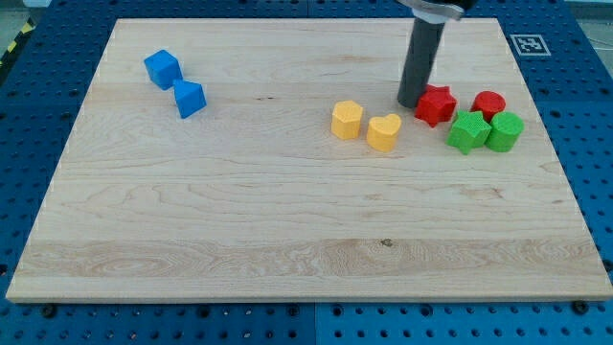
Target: Push the blue blocks downwards
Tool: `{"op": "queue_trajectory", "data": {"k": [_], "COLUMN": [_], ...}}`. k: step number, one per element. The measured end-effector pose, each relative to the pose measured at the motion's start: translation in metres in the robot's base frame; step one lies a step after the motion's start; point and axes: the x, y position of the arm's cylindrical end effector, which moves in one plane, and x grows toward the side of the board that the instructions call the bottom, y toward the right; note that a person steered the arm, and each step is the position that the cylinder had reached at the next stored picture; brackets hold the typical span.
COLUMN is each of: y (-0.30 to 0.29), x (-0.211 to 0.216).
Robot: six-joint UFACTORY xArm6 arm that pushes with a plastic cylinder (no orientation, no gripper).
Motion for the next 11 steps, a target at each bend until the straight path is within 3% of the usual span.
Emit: {"op": "queue_trajectory", "data": {"k": [6,7,9,11], "y": [0.016,-0.035,-0.148,-0.183], "x": [0.007,-0.027,-0.041,-0.041]}}
